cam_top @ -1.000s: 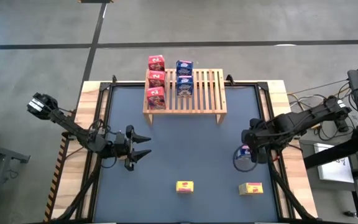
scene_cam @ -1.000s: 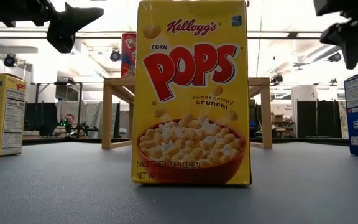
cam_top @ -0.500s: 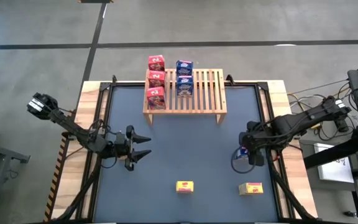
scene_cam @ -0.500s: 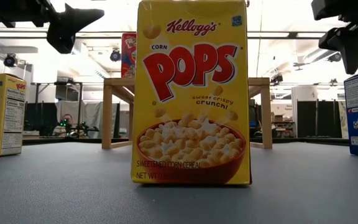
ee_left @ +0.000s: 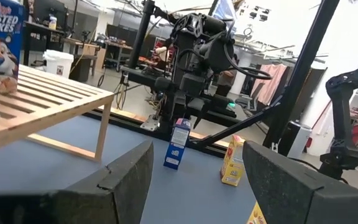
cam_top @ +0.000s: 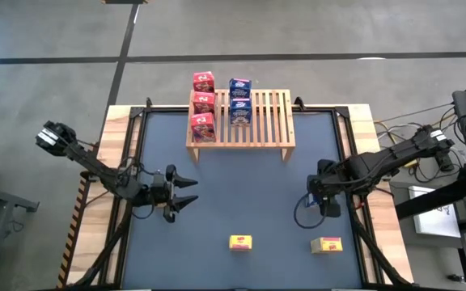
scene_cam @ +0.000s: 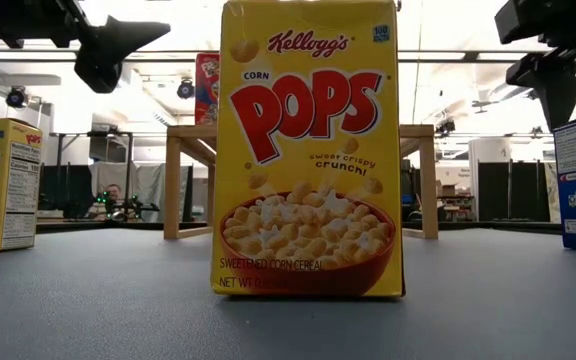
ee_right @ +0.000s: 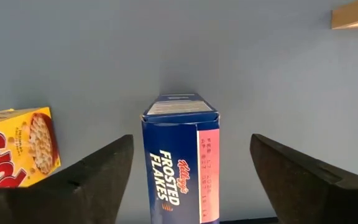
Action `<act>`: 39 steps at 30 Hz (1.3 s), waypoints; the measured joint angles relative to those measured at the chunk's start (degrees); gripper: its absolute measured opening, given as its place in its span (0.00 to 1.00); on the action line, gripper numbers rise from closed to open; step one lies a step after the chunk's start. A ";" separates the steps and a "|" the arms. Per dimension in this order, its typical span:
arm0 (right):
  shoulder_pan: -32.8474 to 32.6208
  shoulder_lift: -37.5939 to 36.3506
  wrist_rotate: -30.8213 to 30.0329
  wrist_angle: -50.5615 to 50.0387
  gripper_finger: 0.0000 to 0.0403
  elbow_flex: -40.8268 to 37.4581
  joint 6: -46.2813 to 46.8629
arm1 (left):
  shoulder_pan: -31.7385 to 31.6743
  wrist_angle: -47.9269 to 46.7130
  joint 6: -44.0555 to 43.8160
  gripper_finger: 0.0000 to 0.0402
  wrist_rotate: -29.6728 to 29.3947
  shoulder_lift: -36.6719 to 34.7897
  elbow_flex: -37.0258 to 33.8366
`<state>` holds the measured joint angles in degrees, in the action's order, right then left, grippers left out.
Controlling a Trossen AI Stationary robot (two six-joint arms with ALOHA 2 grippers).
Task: Stack cereal on shelf
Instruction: Put the blue cereal box aligned with the other blue cereal boxes on the shelf
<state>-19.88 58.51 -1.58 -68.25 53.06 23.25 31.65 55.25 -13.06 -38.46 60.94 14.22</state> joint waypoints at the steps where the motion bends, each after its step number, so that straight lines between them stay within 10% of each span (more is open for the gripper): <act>1: 0.00 0.28 0.00 0.00 0.81 0.00 -0.20 | -0.02 0.07 -0.16 0.58 -0.02 0.29 0.02; 17: -0.81 -1.34 0.02 7.64 0.84 -8.41 0.29 | -0.02 2.70 -1.22 0.58 -0.10 2.76 0.01; 39: -9.81 -28.31 -16.08 35.62 0.82 -36.30 16.43 | -0.02 2.66 -1.21 0.58 -0.15 2.76 0.01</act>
<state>-29.69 30.20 -17.66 -32.63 16.75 39.68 31.64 57.91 -14.27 -38.61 63.70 14.23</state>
